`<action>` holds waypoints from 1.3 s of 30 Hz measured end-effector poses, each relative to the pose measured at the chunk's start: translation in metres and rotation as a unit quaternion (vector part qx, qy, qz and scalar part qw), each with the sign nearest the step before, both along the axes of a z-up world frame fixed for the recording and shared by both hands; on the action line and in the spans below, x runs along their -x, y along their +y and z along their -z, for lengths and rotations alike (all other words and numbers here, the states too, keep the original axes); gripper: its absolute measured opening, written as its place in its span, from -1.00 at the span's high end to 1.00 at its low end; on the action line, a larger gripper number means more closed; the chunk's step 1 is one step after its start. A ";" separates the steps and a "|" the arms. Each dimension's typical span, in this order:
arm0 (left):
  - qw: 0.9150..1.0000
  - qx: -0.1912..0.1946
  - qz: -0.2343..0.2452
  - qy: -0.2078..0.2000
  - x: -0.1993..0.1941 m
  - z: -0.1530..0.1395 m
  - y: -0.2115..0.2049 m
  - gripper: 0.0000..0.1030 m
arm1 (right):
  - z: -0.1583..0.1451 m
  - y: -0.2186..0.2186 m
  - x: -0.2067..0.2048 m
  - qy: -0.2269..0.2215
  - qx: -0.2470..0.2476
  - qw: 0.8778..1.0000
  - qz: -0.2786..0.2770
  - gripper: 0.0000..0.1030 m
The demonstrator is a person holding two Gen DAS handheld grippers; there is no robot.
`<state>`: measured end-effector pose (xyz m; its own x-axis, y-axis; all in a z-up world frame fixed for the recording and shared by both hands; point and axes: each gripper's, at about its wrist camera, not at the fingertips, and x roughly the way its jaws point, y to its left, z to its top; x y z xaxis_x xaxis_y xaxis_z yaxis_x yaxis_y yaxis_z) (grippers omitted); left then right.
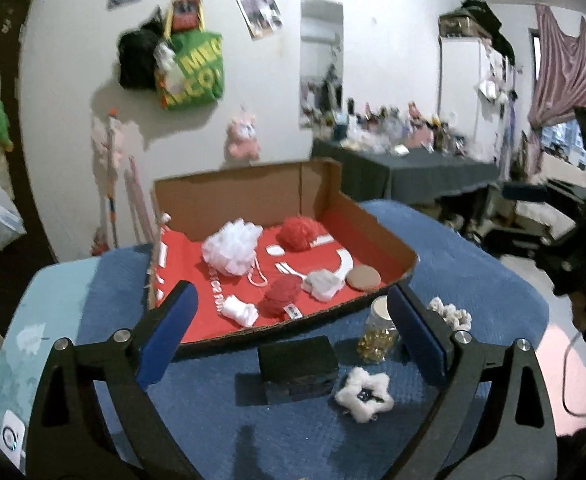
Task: Organize soft objects
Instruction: 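Withdraw both open tools from the box toward the remaining items on the bed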
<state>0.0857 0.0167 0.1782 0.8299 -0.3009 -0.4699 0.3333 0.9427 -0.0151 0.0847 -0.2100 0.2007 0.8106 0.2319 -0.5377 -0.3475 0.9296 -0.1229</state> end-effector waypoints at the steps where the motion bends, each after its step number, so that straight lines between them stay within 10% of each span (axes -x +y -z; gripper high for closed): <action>1: 1.000 0.000 -0.007 -0.011 0.007 0.000 -0.002 -0.93 | 0.000 -0.001 0.007 -0.005 -0.001 1.000 0.003 -1.00; 11: 0.998 0.020 -0.031 -0.060 0.065 0.019 -0.020 -1.00 | 0.027 -0.014 0.074 -0.047 -0.030 0.997 0.047 -1.00; 39: 0.997 0.024 -0.066 0.041 0.051 0.119 -0.050 -1.00 | 0.139 -0.041 0.063 0.021 -0.049 0.991 0.124 -1.00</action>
